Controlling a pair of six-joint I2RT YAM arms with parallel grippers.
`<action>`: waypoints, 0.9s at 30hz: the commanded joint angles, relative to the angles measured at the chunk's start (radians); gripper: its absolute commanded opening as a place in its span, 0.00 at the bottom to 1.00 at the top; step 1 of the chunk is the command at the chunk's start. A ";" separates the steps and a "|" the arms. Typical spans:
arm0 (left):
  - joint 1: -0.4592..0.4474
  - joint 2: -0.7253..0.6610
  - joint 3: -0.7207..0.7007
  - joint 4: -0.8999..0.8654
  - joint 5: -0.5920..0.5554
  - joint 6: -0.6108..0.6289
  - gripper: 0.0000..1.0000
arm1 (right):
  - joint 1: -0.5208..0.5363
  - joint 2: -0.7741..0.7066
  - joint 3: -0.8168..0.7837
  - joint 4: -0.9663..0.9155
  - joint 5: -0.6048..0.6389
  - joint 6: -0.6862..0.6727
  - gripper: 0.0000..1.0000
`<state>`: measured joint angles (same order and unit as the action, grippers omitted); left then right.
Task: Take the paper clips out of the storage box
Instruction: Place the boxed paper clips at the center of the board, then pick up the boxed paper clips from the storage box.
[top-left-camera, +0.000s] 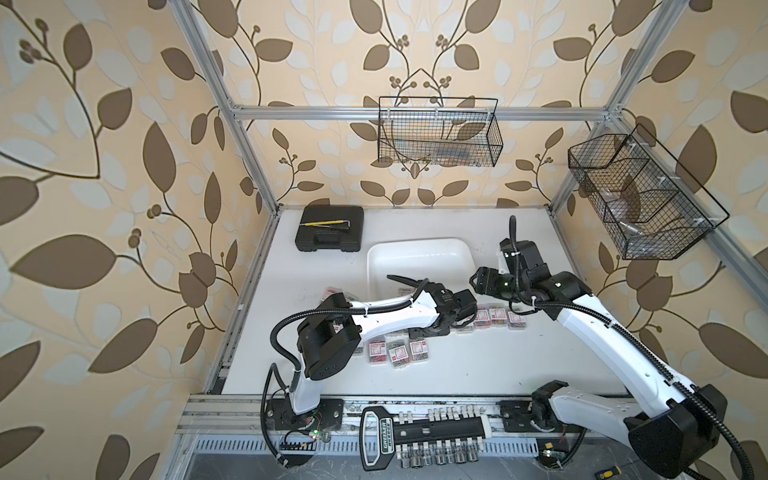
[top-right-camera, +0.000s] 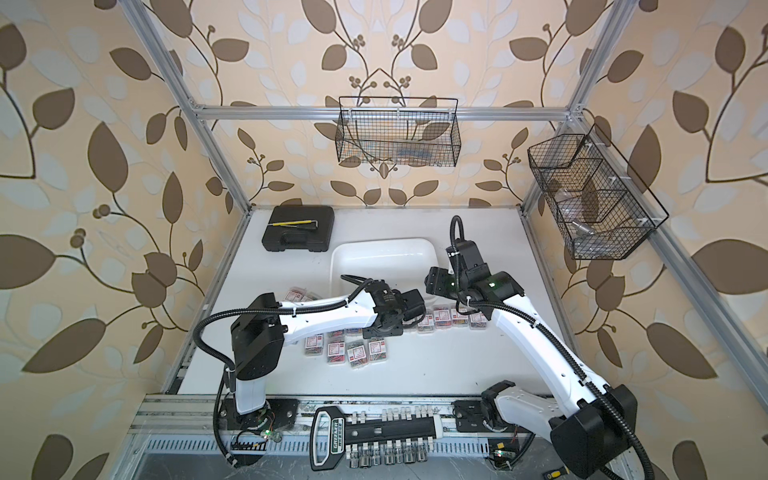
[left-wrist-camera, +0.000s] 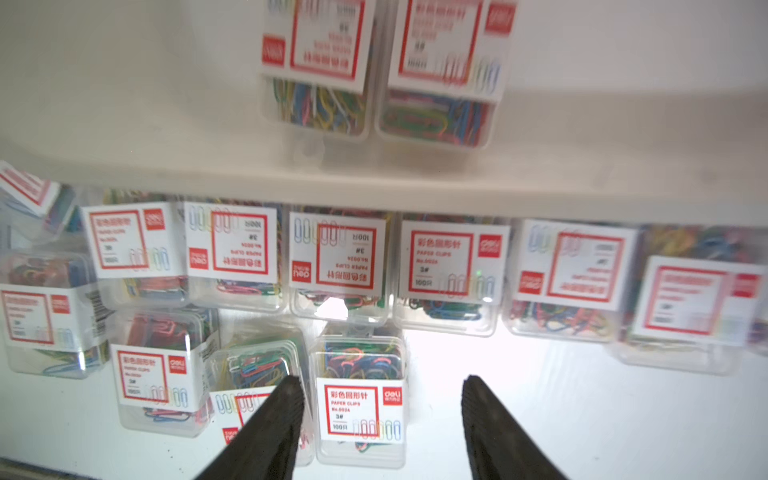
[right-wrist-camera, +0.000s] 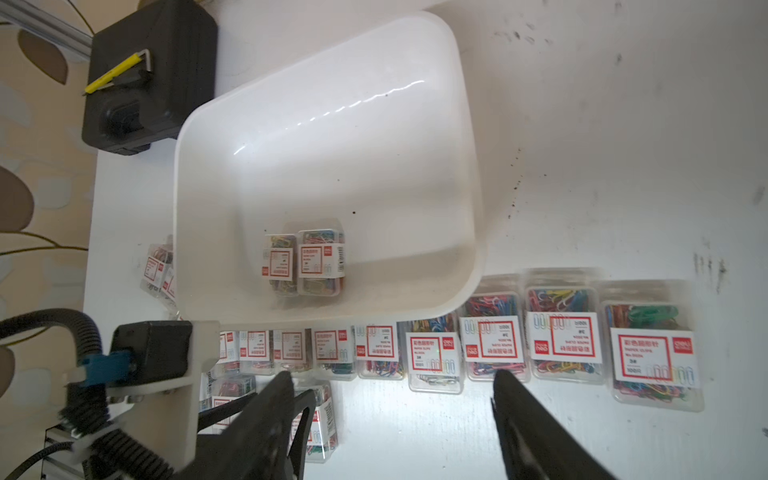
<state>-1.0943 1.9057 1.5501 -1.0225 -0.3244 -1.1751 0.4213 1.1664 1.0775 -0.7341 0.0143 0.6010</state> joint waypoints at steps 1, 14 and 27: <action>-0.009 -0.132 0.056 -0.068 -0.153 0.018 0.64 | 0.025 0.031 0.045 -0.001 0.075 -0.006 0.75; 0.261 -0.416 -0.150 0.228 -0.149 0.180 0.73 | -0.032 -0.021 -0.007 -0.014 0.063 0.037 0.75; 0.387 -0.137 0.013 0.182 0.019 0.259 0.74 | -0.210 -0.053 -0.052 -0.018 -0.045 -0.021 0.75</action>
<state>-0.7181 1.7031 1.4940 -0.7898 -0.3573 -0.9615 0.2298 1.1137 1.0454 -0.7403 0.0040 0.5964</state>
